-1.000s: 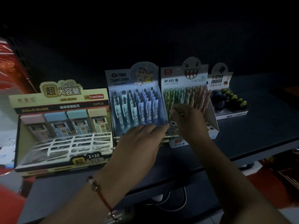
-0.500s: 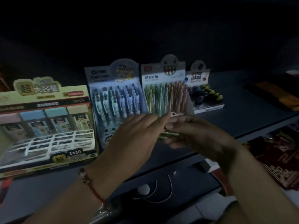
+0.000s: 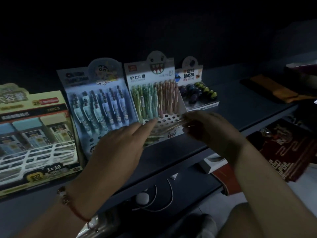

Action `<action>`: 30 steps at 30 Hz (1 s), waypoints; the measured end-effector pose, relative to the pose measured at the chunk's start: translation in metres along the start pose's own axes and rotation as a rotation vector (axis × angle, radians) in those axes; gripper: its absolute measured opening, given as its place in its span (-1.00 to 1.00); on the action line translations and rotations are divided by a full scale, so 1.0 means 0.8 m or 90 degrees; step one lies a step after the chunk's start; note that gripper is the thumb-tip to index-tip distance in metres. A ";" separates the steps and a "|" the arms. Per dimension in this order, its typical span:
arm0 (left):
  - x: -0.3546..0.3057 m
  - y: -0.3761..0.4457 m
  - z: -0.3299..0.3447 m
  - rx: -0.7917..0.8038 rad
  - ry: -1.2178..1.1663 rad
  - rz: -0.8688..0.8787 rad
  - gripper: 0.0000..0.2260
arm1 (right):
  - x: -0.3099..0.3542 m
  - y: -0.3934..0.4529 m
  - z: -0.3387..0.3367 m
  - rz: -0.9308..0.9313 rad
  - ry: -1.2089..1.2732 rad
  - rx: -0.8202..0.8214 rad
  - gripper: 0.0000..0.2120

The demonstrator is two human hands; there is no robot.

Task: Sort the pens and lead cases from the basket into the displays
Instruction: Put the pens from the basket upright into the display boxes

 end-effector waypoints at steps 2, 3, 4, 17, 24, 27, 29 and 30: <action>0.005 -0.003 0.008 0.035 -0.026 -0.015 -0.27 | -0.001 0.003 -0.006 0.012 0.075 -0.017 -0.81; 0.005 -0.004 0.010 0.044 -0.038 -0.018 -0.34 | -0.003 0.004 -0.007 0.022 0.124 -0.018 -0.81; 0.005 -0.005 0.010 0.045 -0.047 -0.020 -0.43 | -0.004 0.005 -0.008 0.028 0.169 -0.018 -0.82; -0.003 -0.007 0.002 0.032 -0.129 -0.021 -0.53 | 0.036 0.003 -0.005 -0.282 0.023 -0.099 -0.87; -0.003 -0.009 0.004 0.011 -0.134 -0.023 -0.54 | 0.048 0.015 0.018 -0.441 -0.119 -0.122 -0.83; -0.001 -0.010 0.005 0.011 -0.124 -0.025 -0.53 | 0.041 0.032 0.019 -0.446 -0.189 -0.154 -0.77; 0.000 -0.010 0.006 0.016 -0.121 -0.025 -0.56 | 0.034 0.045 0.019 -0.451 -0.247 -0.159 -0.76; 0.001 -0.010 0.007 0.016 -0.121 -0.026 -0.58 | 0.031 0.051 0.021 -0.454 -0.278 -0.158 -0.76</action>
Point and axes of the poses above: each hand's wrist, its own y-axis towards the middle knuckle, its own z-axis out of the palm, x = y × z, the point moved 9 cm from there along y, towards the middle knuckle, and after that the axes turned 12 degrees about y, right-handed, at the moved point
